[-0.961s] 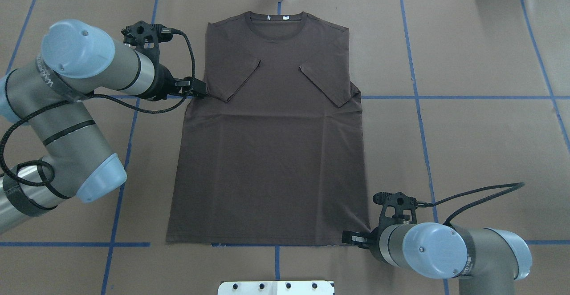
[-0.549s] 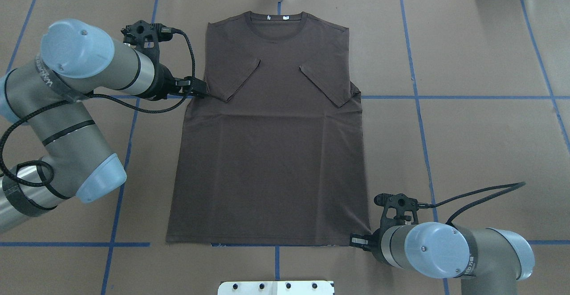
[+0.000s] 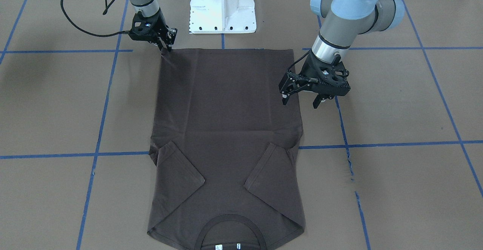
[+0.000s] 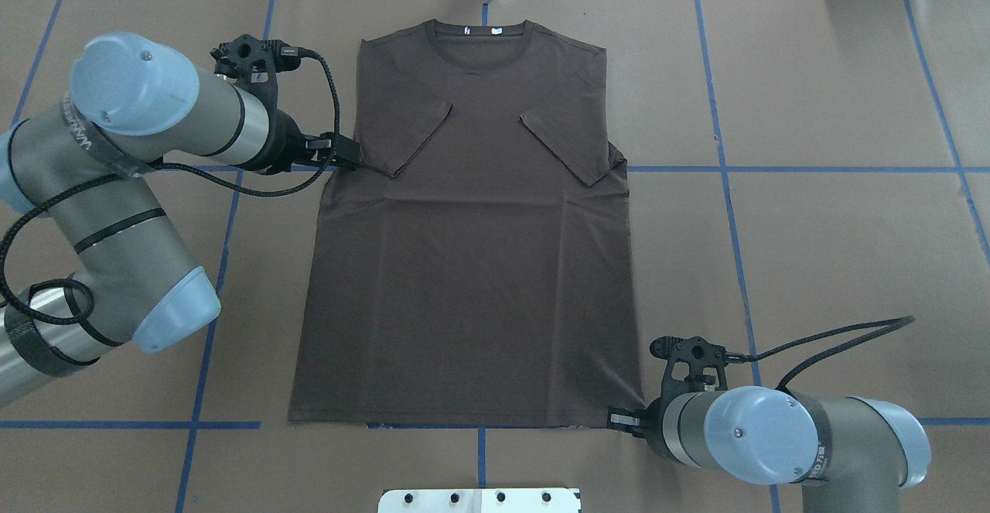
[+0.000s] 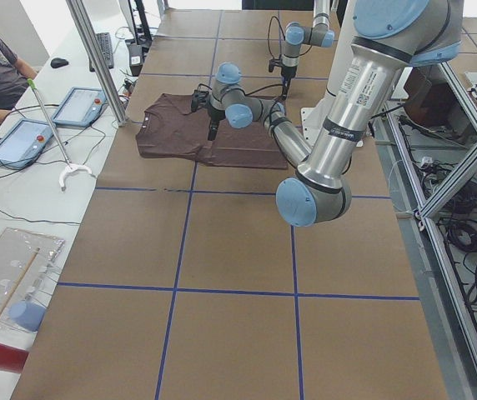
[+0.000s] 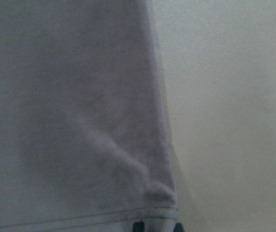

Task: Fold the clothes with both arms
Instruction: 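Move the right gripper to the hem corner nearest the robot while the left gripper withdraws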

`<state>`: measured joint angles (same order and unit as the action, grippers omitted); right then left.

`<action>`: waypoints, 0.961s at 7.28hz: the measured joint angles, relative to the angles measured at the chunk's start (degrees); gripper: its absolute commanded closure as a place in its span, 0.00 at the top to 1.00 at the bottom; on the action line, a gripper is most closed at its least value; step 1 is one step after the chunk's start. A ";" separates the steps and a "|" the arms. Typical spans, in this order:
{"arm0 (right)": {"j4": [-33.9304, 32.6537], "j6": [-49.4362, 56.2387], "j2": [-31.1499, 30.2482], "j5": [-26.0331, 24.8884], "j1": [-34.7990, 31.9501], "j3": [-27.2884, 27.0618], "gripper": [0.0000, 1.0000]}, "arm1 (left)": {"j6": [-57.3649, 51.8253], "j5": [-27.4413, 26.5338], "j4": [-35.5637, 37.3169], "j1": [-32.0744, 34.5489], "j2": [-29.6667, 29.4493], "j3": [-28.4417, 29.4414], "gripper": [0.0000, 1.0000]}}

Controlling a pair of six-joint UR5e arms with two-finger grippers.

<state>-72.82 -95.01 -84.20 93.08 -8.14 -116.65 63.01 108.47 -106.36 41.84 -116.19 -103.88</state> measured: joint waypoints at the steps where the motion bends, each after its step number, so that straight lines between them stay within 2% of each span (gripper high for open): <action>1: 0.03 0.00 0.01 0.00 0.02 -0.12 0.00 | 0.01 0.04 0.01 0.00 0.00 0.01 1.00; 4: 0.05 -0.01 0.23 -0.09 0.04 -1.18 0.00 | 0.48 0.28 0.17 0.02 0.64 -0.17 1.00; 5: 0.05 -0.06 0.36 -0.36 -0.05 -1.74 0.00 | 2.46 1.26 0.03 -0.01 3.24 -1.50 1.00; 7: 0.13 0.10 0.55 -0.47 -0.96 -2.38 0.00 | 12.43 3.01 -1.60 -1.77 13.33 -8.63 0.99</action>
<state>-72.70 -94.91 -83.64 92.61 -9.10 -119.03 75.44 111.48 -107.96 40.07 -102.86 -112.52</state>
